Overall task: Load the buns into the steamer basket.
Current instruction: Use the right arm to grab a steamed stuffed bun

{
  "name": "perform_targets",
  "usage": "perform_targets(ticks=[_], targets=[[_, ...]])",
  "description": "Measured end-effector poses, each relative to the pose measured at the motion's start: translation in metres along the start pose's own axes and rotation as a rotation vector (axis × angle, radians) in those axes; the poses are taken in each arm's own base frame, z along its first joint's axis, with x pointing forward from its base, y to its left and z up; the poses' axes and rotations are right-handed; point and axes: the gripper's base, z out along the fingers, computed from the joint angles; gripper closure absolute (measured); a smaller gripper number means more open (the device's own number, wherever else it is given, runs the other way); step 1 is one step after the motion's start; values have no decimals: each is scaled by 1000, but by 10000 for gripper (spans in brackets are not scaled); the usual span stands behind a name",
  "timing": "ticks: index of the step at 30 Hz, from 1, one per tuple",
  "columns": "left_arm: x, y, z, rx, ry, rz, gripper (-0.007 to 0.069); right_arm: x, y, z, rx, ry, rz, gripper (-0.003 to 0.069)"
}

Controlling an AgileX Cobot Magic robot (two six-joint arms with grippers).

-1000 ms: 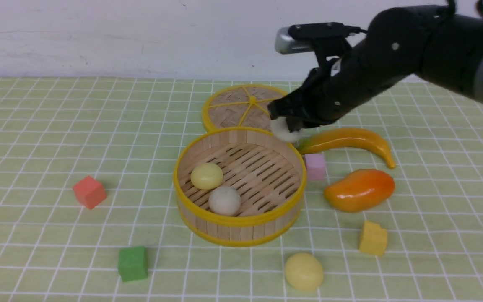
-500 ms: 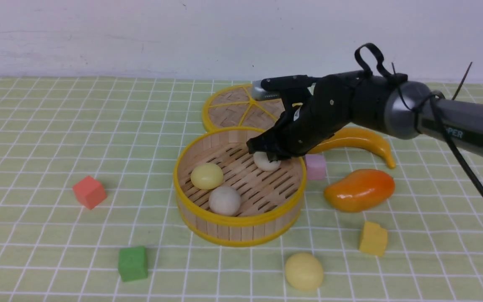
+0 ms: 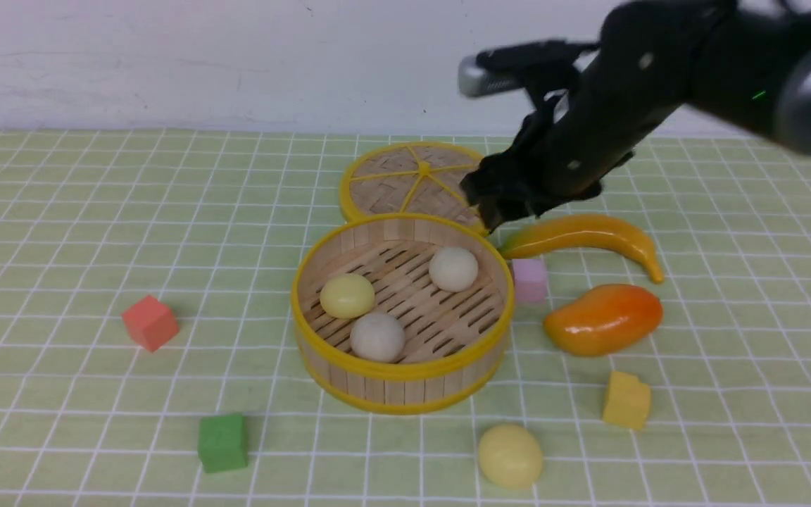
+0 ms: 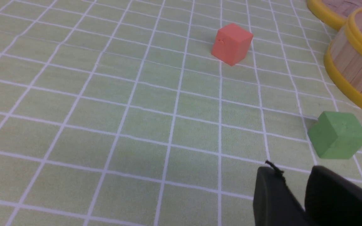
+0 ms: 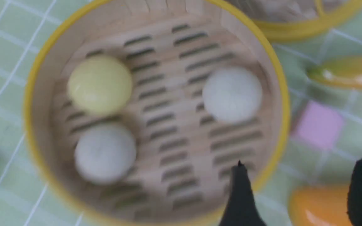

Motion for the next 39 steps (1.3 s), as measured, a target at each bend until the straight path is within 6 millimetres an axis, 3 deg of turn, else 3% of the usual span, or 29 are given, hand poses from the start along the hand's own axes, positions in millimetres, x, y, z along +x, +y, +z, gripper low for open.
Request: perform_targets(ticks=[3,7,8,10,14,29,34,36,39], targets=[[0,0,0,0,0,0,460,17,6,-23,-34,33,15,224],[0,0,0,0,0,0,459,61,18,-15,-88,151,46,251],[0,0,0,0,0,0,460,89,24,-1,-102,223,50,269],[0,0,0,0,0,0,460,114,30,14,-108,276,49,292],[0,0,0,0,0,0,460,143,30,35,-95,315,56,323],[0,0,0,0,0,0,442,144,26,76,-75,230,86,340],[0,0,0,0,0,0,437,145,26,80,-73,234,88,477],[0,0,0,0,0,0,431,145,26,79,-75,235,89,626],[0,0,0,0,0,0,427,141,25,72,-80,241,86,660]])
